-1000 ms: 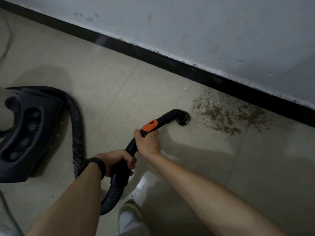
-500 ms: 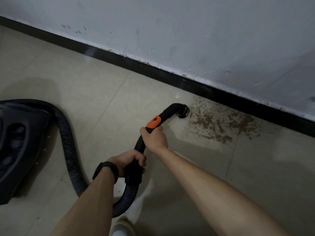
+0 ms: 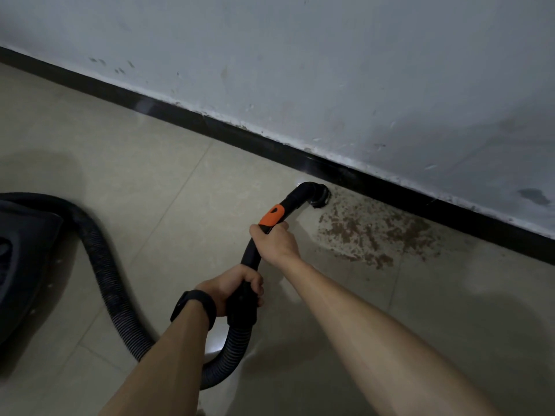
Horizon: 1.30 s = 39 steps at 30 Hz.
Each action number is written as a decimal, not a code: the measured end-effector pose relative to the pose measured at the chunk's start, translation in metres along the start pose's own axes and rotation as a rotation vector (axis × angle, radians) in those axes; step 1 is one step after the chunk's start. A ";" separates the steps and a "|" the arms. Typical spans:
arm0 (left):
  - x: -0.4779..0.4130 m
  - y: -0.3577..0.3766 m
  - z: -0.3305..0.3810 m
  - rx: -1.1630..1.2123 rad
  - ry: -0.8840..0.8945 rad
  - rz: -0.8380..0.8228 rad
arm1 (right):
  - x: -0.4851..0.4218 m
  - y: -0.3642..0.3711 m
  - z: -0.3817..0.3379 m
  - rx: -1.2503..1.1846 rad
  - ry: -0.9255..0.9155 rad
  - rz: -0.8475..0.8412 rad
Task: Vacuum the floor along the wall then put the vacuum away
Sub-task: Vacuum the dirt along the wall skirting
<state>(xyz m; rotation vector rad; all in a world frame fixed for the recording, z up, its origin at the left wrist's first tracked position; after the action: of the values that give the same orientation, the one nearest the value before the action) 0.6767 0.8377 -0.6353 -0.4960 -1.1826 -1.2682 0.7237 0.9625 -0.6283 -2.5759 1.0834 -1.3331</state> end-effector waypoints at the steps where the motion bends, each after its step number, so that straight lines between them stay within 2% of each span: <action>1: -0.002 0.002 0.002 -0.003 0.003 0.002 | -0.001 -0.004 0.000 0.003 0.002 0.005; 12: -0.028 0.015 0.007 -0.019 0.045 0.071 | -0.016 -0.029 0.006 0.000 0.016 -0.040; 18: -0.021 0.018 0.008 -0.056 0.011 0.031 | -0.010 -0.025 0.008 -0.059 0.014 -0.018; 28: 0.022 -0.022 -0.027 0.049 -0.093 -0.039 | 0.020 0.041 0.001 -0.077 0.036 -0.044; 39: 0.049 -0.049 -0.063 0.014 -0.203 -0.140 | 0.058 0.085 0.018 -0.168 0.054 -0.006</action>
<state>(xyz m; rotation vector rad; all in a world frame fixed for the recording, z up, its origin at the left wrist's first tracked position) 0.6507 0.7475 -0.6304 -0.5492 -1.4161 -1.3508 0.7110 0.8588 -0.6280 -2.6751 1.2495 -1.3767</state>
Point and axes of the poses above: each hand's wrist, its own x-axis away from the middle knuckle, its own y-axis out of the palm, z = x × y, the point moved 6 cm from there along -x, towards the middle knuckle, and after that the axes turned 4 degrees about -z, right-handed, at the moved point
